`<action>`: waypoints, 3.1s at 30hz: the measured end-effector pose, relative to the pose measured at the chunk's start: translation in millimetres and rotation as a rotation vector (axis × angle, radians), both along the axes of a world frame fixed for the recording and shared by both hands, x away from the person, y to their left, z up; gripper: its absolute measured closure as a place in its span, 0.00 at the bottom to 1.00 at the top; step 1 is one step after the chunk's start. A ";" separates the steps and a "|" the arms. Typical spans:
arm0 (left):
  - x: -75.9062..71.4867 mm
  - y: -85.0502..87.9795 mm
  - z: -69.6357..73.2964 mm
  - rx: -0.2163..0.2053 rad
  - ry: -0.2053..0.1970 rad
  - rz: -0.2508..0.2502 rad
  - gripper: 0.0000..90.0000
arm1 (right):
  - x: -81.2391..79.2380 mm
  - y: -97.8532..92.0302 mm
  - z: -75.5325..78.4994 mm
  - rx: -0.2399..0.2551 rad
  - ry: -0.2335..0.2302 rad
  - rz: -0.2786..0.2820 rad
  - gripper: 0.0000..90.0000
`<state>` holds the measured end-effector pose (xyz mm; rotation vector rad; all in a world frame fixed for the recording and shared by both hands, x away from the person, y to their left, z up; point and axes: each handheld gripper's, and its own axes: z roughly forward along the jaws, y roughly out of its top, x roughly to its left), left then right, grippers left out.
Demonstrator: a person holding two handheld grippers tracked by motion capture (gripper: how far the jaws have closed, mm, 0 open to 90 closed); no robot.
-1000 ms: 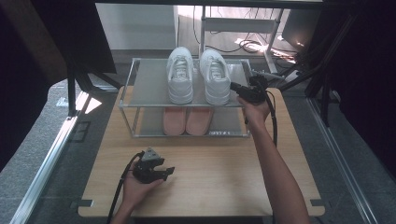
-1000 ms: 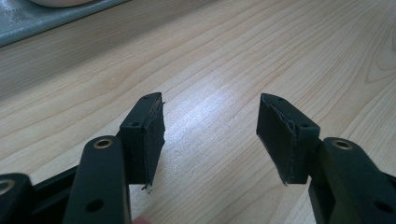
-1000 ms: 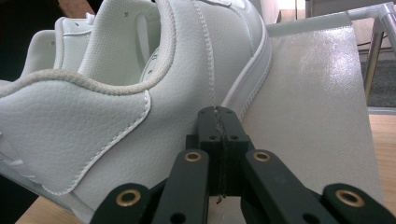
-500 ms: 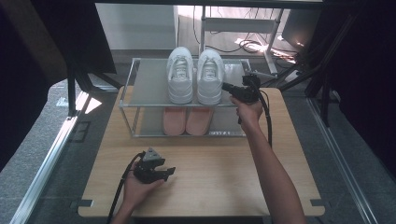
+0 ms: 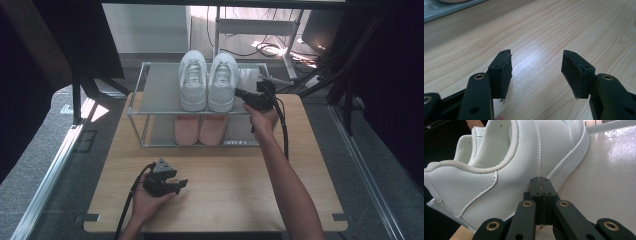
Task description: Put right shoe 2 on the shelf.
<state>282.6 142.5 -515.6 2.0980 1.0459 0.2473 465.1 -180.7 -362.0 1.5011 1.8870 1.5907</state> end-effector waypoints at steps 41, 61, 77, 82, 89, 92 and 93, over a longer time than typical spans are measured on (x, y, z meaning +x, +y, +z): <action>-2.3 5.7 8.1 -0.024 -0.040 0.028 0.48 | -52.0 -60.3 -0.2 0.020 -0.135 0.040 0.76; -0.3 10.0 7.2 -0.016 -0.033 0.044 0.48 | -115.7 -102.5 -45.9 0.040 -0.196 0.068 0.74; -0.5 12.1 8.2 -0.018 -0.036 0.055 0.48 | -138.9 -120.3 -105.2 0.006 -0.112 0.051 0.73; -1.1 12.6 8.6 -0.021 -0.035 0.063 0.48 | -139.0 -115.9 -124.1 -0.057 -0.068 0.068 0.73; -0.9 13.1 8.5 -0.021 -0.035 0.063 0.48 | -138.1 -114.7 -128.5 -0.056 -0.064 0.065 0.73; -0.8 12.3 8.0 -0.019 -0.035 0.059 0.48 | -138.5 -115.5 -128.5 -0.057 -0.064 0.063 0.72; -0.8 12.0 8.0 -0.019 -0.036 0.059 0.48 | -138.6 -115.7 -128.6 -0.056 -0.064 0.063 0.72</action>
